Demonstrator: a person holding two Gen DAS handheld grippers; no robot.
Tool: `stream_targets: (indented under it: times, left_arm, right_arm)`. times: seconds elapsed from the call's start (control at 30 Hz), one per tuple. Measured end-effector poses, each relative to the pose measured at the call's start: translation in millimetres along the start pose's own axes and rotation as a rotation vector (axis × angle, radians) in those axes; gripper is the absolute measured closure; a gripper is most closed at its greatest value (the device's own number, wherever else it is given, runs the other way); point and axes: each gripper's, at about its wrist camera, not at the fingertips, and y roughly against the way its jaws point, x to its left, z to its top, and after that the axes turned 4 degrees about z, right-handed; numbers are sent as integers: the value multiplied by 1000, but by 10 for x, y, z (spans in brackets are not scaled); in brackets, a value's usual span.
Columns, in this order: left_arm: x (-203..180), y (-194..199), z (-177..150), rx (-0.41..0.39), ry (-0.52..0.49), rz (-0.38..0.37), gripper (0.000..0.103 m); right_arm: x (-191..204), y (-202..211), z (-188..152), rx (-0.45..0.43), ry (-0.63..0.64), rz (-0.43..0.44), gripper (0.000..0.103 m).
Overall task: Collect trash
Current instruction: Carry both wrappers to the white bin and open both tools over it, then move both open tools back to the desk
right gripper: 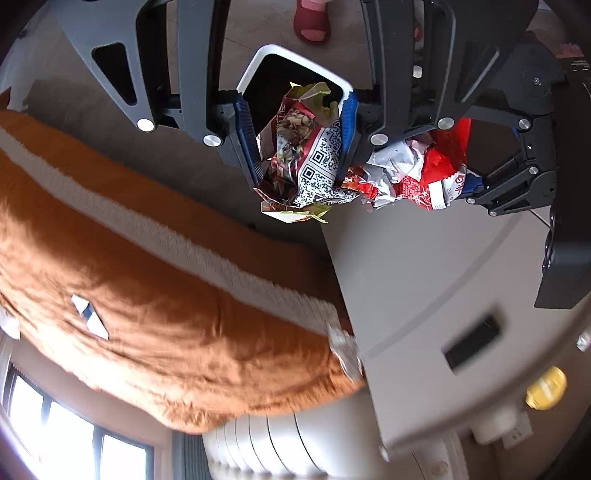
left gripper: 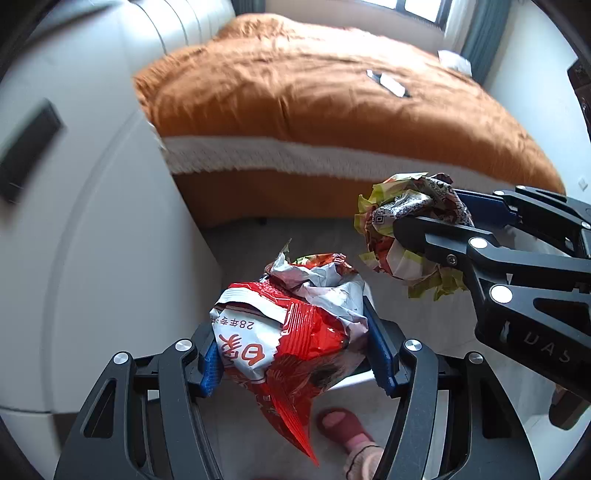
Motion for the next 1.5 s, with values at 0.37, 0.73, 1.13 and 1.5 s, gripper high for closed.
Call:
stream_targets:
  times: [0.37,0.73,1.13,1.5]
  left_arm:
    - [-136,-1450,-534,65,-12,-13,40]
    - [-111,-1805,-774,19,-71,17,5]
    - [67,-927,-395,-41,-2,22,5]
    - [226,834,250,-189,125,47,5]
  right_arm:
    - [-336,-1278,-811,71,16,8,57]
    - [-569,-1544,-894,52,-8,-20,4]
    - [-400,-802,-421,1,2,-46,4]
    - [13,683,428,-150,39,-44,4]
